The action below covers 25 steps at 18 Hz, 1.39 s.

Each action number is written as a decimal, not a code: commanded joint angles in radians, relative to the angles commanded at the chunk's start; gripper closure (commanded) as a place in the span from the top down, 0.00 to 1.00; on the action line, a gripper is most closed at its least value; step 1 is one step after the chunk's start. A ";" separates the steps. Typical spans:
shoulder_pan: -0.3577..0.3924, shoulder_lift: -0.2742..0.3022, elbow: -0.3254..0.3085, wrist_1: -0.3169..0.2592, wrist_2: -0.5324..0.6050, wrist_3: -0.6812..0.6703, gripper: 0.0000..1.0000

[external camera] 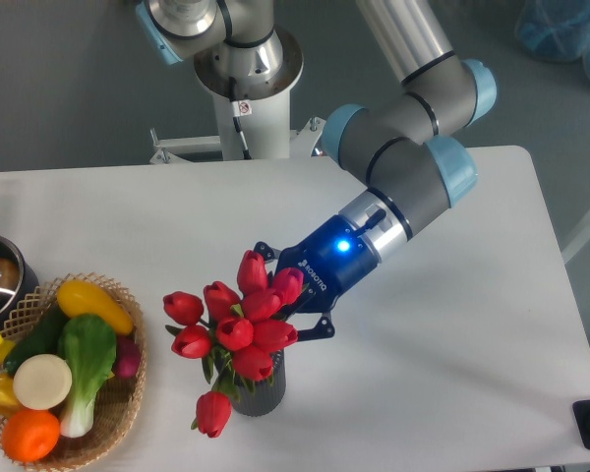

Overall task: Insert the flowers into the vase
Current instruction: 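Push the tulips deeper into the vase and open the gripper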

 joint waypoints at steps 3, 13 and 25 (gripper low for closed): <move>-0.005 0.002 -0.012 0.000 0.037 0.015 0.17; -0.006 -0.006 -0.058 0.000 0.040 0.077 0.23; -0.009 -0.020 -0.063 0.000 0.094 0.086 0.87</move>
